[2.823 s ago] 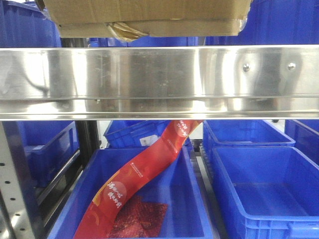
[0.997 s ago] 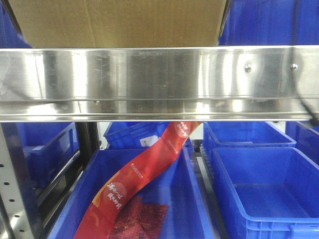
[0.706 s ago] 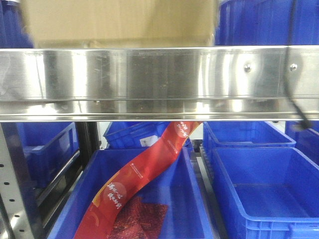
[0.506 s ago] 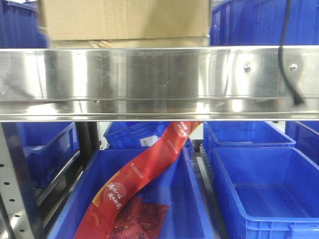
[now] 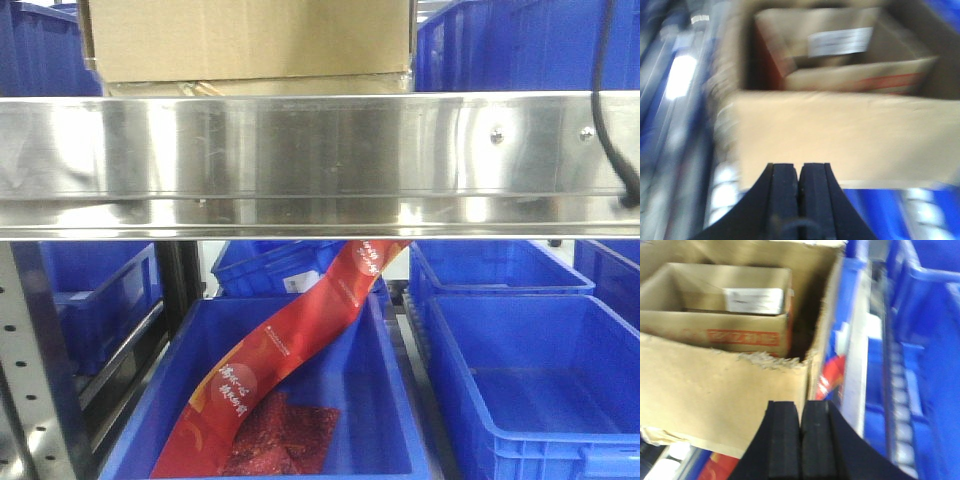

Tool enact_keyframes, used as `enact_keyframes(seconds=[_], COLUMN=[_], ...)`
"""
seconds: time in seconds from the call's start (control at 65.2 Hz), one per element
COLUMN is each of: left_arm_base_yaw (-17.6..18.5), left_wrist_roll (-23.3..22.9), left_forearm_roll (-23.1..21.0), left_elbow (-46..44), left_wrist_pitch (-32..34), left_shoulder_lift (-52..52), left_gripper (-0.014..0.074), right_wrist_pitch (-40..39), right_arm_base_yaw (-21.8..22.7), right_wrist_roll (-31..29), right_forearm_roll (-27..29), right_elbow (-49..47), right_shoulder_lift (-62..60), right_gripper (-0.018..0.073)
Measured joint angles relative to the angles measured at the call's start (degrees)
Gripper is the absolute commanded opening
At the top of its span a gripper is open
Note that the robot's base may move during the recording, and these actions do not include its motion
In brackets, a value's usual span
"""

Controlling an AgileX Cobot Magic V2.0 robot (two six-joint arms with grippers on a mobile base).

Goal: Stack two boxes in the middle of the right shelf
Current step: 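Open both grippers and release the boxes on the shelf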

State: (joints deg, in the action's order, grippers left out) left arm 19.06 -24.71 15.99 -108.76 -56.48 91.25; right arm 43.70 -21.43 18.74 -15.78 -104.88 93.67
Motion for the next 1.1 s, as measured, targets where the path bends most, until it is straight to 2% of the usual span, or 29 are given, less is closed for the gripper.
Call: enact_keyframes(seconds=[0.107,0.245,0.491,0.614,0.828,1.105], left_arm_base_yaw=[1.5,1.8,1.8,0.7,-5.4,-6.4], left_wrist_roll=[-3.4,-4.5,-5.2,-5.3,-5.3,-5.3], left_forearm_roll=[3.9,4.5,4.7,3.6,1.9,1.7], left_elbow=[7.9,19.5,41.3,50.1,62.2,67.3], left_wrist_pitch=[5.5,14.7,31.9,38.1,41.3,41.7], left_shoulder_lift=[-2.8,-8.5,-19.8,-26.4,-38.1,-52.1], left_gripper=[-0.0111,-0.0111,-0.0111,-0.0111,-0.0111,-0.0111], right_wrist_pitch=[-6.6,-15.7,-31.8,-35.3,-38.0,-38.6], right_arm_base_yaw=[2.3,5.9,6.3,6.3,6.3,6.3], right_wrist_roll=[-0.2,-0.2,-0.6,-0.7,-0.8,-0.8], right_forearm_roll=[2.2,4.1,4.4,4.4,4.4,4.4], right_elbow=[6.6,18.3,40.2,49.5,62.8,67.1], right_shoulder_lift=[-3.3,-9.8,-21.5,-26.3,-36.8,-50.6], right_gripper=[-0.0166,-0.0166,-0.0166,-0.0166,-0.0166,-0.0166])
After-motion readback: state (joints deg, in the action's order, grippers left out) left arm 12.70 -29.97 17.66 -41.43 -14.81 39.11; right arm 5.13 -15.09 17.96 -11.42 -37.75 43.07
